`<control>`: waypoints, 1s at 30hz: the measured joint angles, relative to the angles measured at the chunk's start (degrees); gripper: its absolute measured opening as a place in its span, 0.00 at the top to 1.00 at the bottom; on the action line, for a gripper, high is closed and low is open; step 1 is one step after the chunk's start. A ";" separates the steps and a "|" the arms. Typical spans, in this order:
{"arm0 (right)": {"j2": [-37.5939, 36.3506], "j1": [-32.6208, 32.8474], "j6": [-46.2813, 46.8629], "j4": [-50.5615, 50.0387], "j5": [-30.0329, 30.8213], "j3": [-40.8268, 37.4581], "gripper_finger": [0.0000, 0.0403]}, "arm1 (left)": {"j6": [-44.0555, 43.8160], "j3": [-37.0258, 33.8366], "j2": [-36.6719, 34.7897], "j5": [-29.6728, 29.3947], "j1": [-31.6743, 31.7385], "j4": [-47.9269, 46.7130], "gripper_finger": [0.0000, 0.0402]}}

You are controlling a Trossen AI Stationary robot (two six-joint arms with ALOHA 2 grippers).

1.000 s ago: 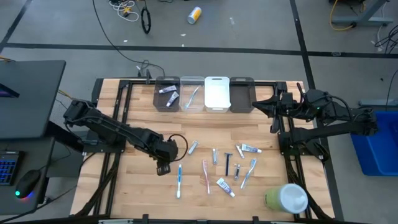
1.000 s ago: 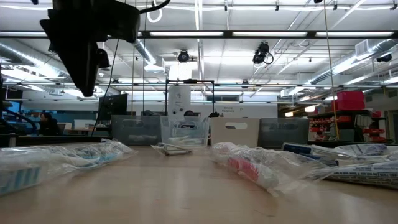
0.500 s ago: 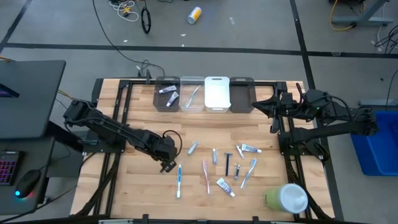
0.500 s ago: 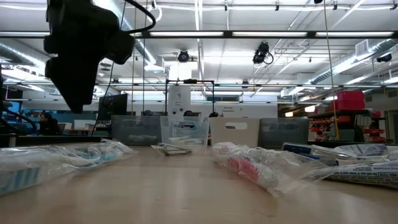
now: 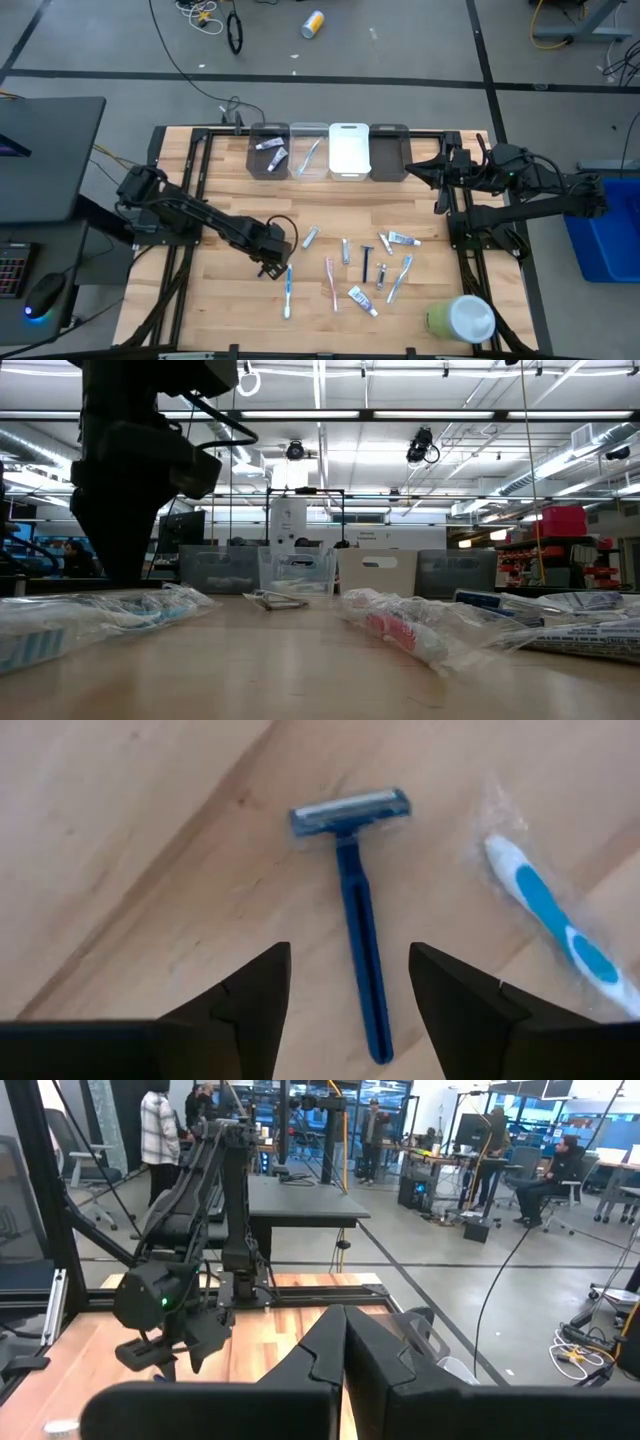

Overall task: Pick & Place Travel size toiletries
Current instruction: Put the blue razor into the white bin

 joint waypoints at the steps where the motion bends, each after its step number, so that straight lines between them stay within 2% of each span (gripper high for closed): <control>1: 0.01 0.00 0.00 0.02 -0.01 0.00 0.97 | -0.58 0.06 0.23 -0.27 0.00 0.75 0.47; 23: 0.03 0.00 0.00 -0.57 0.00 0.00 0.97 | -0.78 0.25 5.29 2.58 -0.04 2.37 0.47; 30: 0.01 0.00 0.00 -0.78 0.00 0.00 0.97 | -0.59 0.24 5.29 2.79 -0.02 2.04 0.55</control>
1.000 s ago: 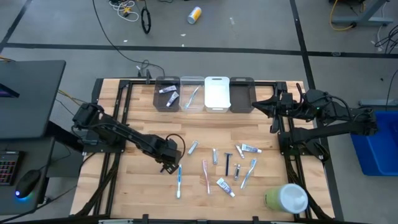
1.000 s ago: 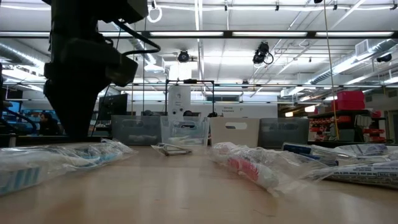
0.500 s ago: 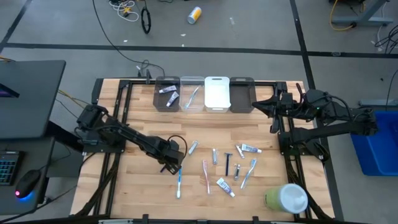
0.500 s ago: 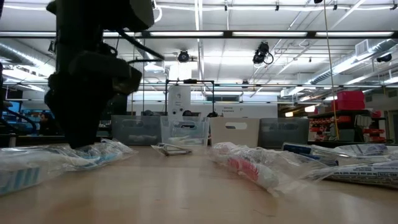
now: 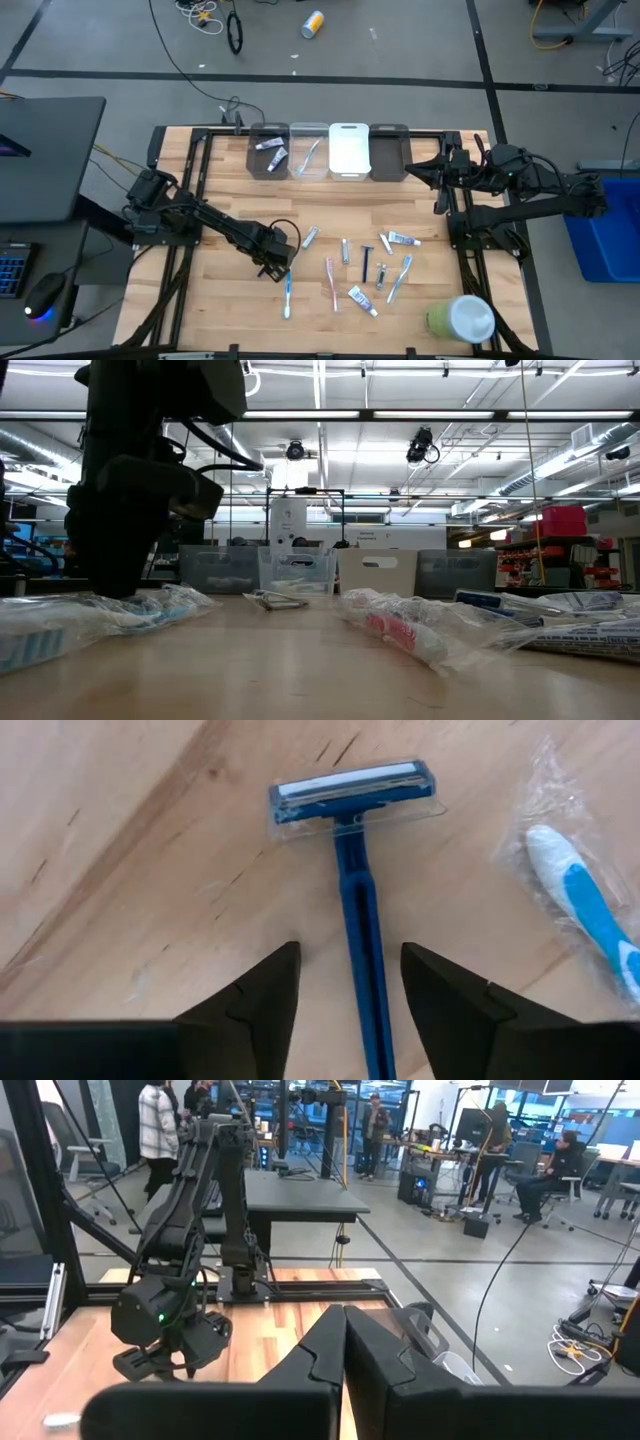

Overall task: Pick & Place Travel size toiletries
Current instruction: Put the blue razor into the white bin

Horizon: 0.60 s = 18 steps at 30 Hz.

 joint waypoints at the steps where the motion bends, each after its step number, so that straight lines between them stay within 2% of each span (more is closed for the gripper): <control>1: -0.01 0.00 0.00 0.00 0.00 0.00 0.97 | 0.04 -0.02 0.02 0.07 0.02 -0.06 0.57; 9: 0.00 0.02 -0.02 -0.03 0.00 0.00 0.97 | 0.04 -0.09 0.02 0.11 0.02 -0.63 0.72; 18: 0.00 0.01 -0.02 -0.05 0.00 0.00 0.97 | 0.35 -0.11 0.07 0.02 0.02 -0.63 0.81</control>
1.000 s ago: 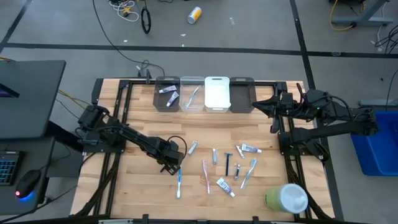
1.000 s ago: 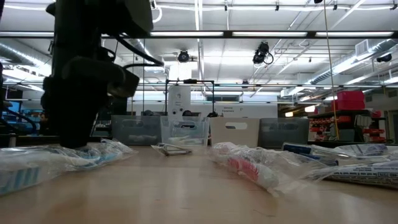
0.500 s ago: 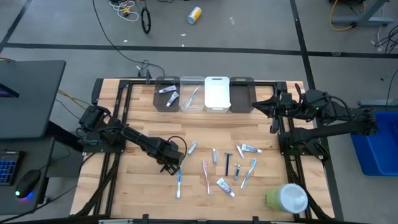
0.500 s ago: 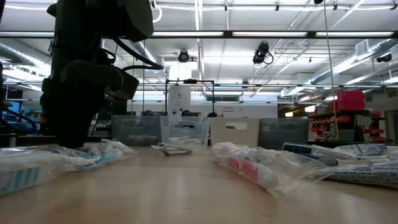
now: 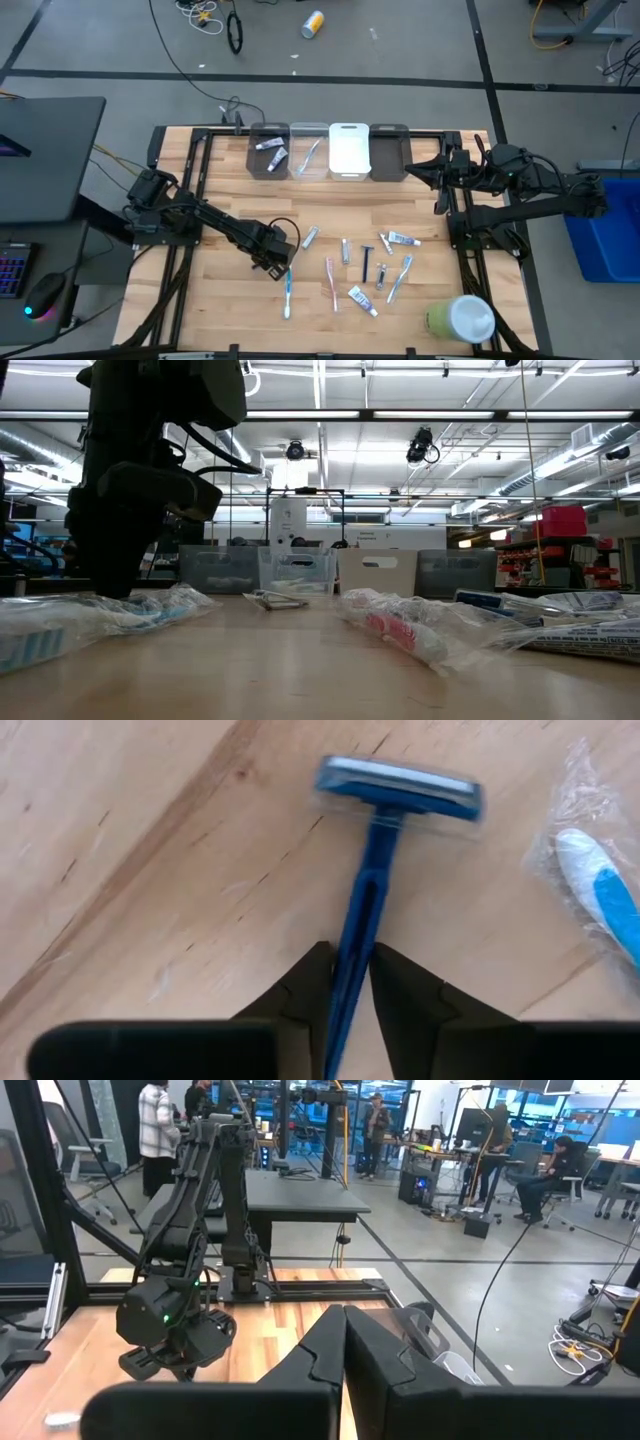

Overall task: Pick & Place Travel size toiletries
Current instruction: Put the blue razor into the white bin

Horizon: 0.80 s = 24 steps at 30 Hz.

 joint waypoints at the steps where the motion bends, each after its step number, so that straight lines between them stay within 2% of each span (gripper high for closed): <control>1: 0.00 0.01 0.00 0.00 0.00 0.00 0.97 | 0.02 0.00 0.00 0.00 0.00 0.09 0.82; 9: 0.00 0.01 0.00 0.00 -0.02 0.00 0.97 | 0.17 0.00 0.00 0.17 0.00 0.83 0.87; 20: -0.02 0.01 0.00 0.00 0.00 0.00 0.97 | 0.76 0.02 -0.33 0.50 0.00 0.74 0.88; 24: -0.02 -0.01 0.00 0.02 0.00 0.00 0.97 | 0.74 0.11 -2.85 0.91 0.00 0.72 0.88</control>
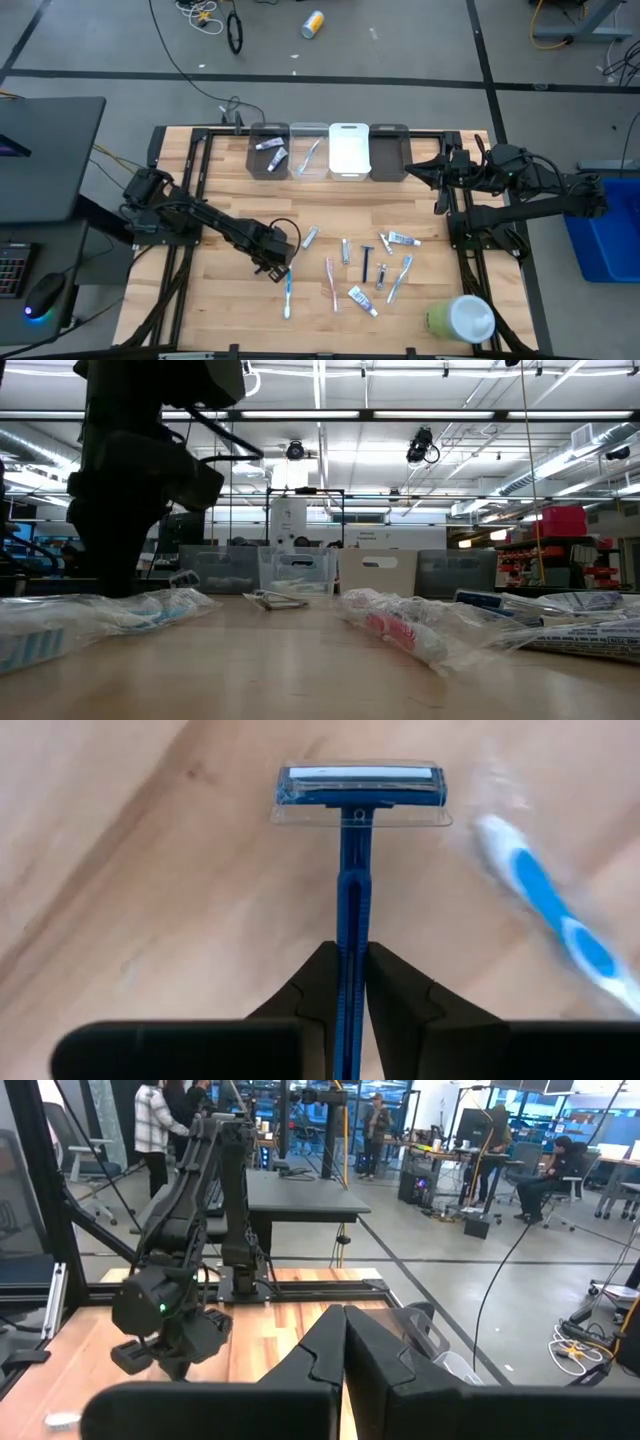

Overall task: Pick & Place Travel size toiletries
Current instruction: Put the blue razor into the white bin

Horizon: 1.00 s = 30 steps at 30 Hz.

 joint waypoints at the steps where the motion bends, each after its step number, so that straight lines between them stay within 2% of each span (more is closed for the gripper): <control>1: 0.02 0.00 0.00 -0.02 0.00 0.00 0.97 | -0.01 -0.01 -0.56 -0.12 0.00 -0.35 0.88; 7: 0.00 0.01 0.00 0.21 -0.02 0.00 0.97 | 0.71 1.78 -4.94 -3.03 0.42 -0.76 0.88; 14: 0.00 0.01 0.00 0.44 -0.02 0.00 0.97 | 6.83 6.93 -9.33 -9.73 2.50 -0.74 0.88; 25: 0.00 0.01 0.00 0.67 -0.02 0.00 0.97 | 17.77 14.74 -10.26 -15.39 7.76 -0.10 0.88; 30: 0.01 0.00 1.03 2.68 -0.01 0.00 0.97 | 25.40 19.49 -10.26 -18.70 10.87 4.91 0.88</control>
